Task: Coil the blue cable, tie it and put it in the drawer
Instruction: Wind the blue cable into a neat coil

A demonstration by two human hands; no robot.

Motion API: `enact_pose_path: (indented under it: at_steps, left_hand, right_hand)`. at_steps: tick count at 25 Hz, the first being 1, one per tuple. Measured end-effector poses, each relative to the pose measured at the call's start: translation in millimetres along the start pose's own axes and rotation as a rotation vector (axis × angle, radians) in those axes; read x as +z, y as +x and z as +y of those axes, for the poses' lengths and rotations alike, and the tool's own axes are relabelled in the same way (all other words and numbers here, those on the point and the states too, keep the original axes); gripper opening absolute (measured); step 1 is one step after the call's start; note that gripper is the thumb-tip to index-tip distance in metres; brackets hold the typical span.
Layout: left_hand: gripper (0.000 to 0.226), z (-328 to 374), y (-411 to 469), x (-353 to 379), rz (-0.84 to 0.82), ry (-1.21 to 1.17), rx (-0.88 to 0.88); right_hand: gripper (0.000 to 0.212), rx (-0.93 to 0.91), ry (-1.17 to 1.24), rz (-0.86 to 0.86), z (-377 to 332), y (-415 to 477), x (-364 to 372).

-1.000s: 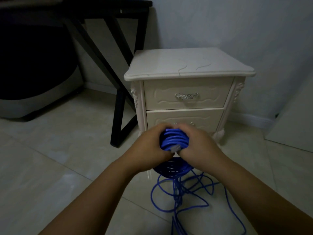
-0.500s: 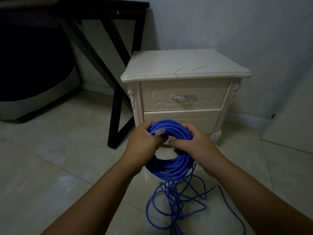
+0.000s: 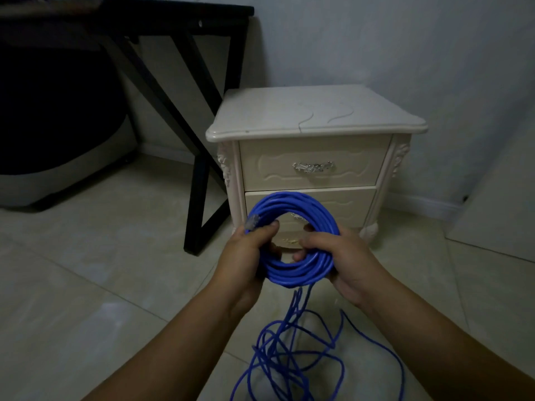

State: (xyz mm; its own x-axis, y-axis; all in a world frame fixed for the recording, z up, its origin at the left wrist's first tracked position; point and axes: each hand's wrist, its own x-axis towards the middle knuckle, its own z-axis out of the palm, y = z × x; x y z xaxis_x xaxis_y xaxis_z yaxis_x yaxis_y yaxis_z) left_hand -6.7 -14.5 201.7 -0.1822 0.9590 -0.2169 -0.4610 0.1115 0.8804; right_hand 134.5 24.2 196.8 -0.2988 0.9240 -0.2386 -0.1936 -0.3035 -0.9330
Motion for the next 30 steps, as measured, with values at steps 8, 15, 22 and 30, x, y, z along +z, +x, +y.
enact_pose_path:
  at_steps: [8,15,22,30]
  left_hand:
    - [0.107,39,1,-31,-0.504,0.588,-0.118]
    - [0.026,9,3,-15,-0.178,1.252,0.471]
    - [0.018,10,3,-4,-0.027,0.921,0.411]
    - [0.023,15,3,-2,0.120,0.224,0.252]
  right_hand:
    - [0.031,-0.228,-0.576,0.075,-19,-8,-6]
    - [0.025,-0.462,-1.068,-0.055,-4,-12,7]
    - [0.037,-0.327,-0.707,-0.026,-12,-7,2]
    - [0.020,-0.201,-0.699,-0.037,-19,-6,-4]
